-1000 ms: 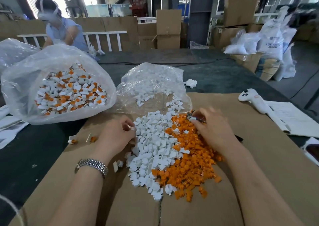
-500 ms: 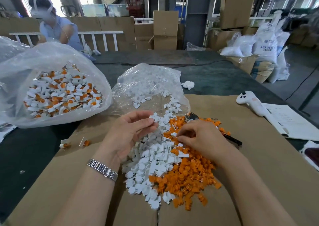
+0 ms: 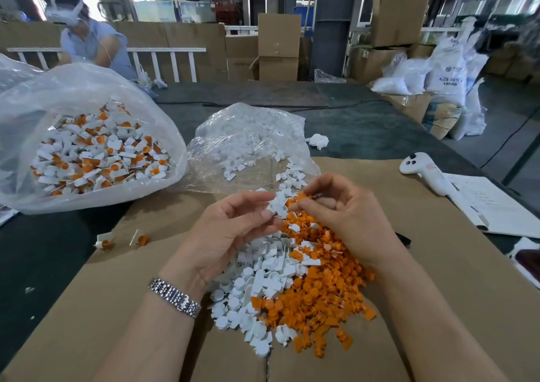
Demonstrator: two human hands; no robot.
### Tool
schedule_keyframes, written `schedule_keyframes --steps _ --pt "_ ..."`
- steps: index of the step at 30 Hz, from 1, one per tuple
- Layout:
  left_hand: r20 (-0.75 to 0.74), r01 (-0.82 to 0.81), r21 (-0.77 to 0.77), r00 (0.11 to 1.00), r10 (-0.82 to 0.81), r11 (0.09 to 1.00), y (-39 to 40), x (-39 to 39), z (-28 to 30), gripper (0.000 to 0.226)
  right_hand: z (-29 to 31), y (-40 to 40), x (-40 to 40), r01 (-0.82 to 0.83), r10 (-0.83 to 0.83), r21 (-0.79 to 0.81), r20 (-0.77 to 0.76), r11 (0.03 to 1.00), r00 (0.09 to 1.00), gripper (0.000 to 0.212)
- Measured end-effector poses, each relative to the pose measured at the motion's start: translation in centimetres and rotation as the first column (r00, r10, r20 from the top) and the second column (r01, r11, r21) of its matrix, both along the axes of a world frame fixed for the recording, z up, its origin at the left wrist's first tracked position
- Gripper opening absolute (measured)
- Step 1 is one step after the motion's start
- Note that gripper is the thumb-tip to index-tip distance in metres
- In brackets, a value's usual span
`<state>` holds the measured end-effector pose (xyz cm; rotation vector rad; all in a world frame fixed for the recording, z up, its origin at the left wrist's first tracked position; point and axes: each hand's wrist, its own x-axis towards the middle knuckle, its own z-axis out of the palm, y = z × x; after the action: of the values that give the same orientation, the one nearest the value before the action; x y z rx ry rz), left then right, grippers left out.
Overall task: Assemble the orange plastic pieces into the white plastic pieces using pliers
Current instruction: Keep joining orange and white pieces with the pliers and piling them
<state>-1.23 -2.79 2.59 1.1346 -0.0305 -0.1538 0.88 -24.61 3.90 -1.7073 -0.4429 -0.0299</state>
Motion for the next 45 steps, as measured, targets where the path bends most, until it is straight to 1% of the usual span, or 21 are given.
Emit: schedule_keyframes --steps 2,5,8,10,12,14,17,20,22,24,29,32,33,35,37,38,42,45 --pt "0.008 0.014 -0.003 1.0 -0.013 1.0 -0.1 0.0 0.0 0.026 0.1 0.3 -0.2 -0.018 0.018 -0.007 0.029 1.0 0.999 0.018" --pt "0.017 0.036 -0.029 0.999 -0.036 0.999 -0.2 -0.1 0.0 0.025 0.2 0.6 -0.4 0.013 -0.01 -0.04 0.084 0.999 0.996 0.022" --pt "0.017 0.047 -0.068 0.999 -0.046 0.997 0.0 0.0 0.0 0.029 0.2 0.7 -0.4 0.048 -0.047 -0.011 0.085 0.999 0.995 0.015" --pt "0.019 0.062 -0.084 0.998 -0.06 0.995 0.1 0.1 -0.1 0.032 0.2 0.6 -0.3 0.041 -0.044 0.038 0.075 0.998 0.996 0.01" --pt "0.021 0.064 -0.069 0.998 -0.063 0.996 0.1 0.1 -0.1 0.033 0.2 0.6 -0.3 0.016 -0.02 0.101 0.047 0.995 0.999 0.011" --pt "0.029 0.068 -0.045 0.997 -0.067 0.997 0.0 0.1 0.0 0.031 0.1 0.6 -0.3 0.008 -0.012 0.124 0.026 0.992 1.0 0.009" --pt "0.062 0.104 -0.051 0.993 -0.1 0.993 -0.1 0.0 0.0 0.028 0.1 0.7 -0.4 0.02 -0.026 0.091 0.059 0.996 0.998 0.008" --pt "0.075 0.128 -0.034 0.989 -0.125 0.991 -0.4 -0.1 0.0 0.026 0.1 1.0 -0.5 0.035 -0.045 0.122 0.084 0.992 0.995 0.01" --pt "0.082 0.117 0.009 0.99 -0.118 0.993 -0.7 -0.2 0.0 0.025 0.1 1.4 -0.6 0.036 -0.05 0.141 0.101 0.989 0.994 0.007" --pt "0.088 0.105 0.015 0.99 -0.106 0.994 -1.0 -0.2 0.0 0.025 0.1 1.7 -0.7 0.041 -0.06 0.161 0.113 0.986 0.992 0.006" --pt "0.109 0.08 -0.012 0.991 -0.078 0.997 -1.3 -0.5 0.3 0.021 -0.1 2.3 -0.8 0.095 -0.106 0.061 0.231 0.994 0.967 0.006" --pt "0.124 0.025 -0.019 0.992 -0.022 1.0 -1.2 -0.5 0.2 0.02 -0.4 2.7 -1.0 0.138 -0.121 -0.03 0.323 0.99 0.939 0.005" --pt "0.134 -0.006 -0.005 0.991 0.006 1.0 -1.2 -0.5 0.1 0.019 -0.5 2.8 -1.1 0.157 -0.124 -0.065 0.358 0.985 0.925 0.005" --pt "0.183 -0.079 0.073 0.981 0.065 0.994 -1.3 -0.5 0.0 0.02 -0.6 3.0 -1.2 0.191 -0.132 -0.107 0.409 0.976 0.903 0.006" --pt "0.246 -0.132 0.148 0.965 0.093 0.98 -1.4 -0.6 0.0 0.022 -0.7 3.2 -1.2 0.215 -0.145 -0.119 0.428 0.969 0.892 0.006" --pt "0.259 -0.145 0.162 0.961 0.1 0.976 -1.5 -0.6 -0.1 0.023 -0.8 3.2 -1.2 0.223 -0.151 -0.12 0.43 0.967 0.89 0.006" --pt "0.223 -0.171 0.152 0.966 0.135 0.973 -1.6 -0.7 -0.2 0.024 -0.9 3.3 -1.2 0.251 -0.175 -0.123 0.438 0.96 0.882 0.006" --pt "0.191 -0.111 0.133 0.978 0.085 0.985 -1.5 -0.8 0.1 0.026 -1.0 3.5 -1.1 0.3 -0.216 -0.121 0.454 0.946 0.865 0.006"
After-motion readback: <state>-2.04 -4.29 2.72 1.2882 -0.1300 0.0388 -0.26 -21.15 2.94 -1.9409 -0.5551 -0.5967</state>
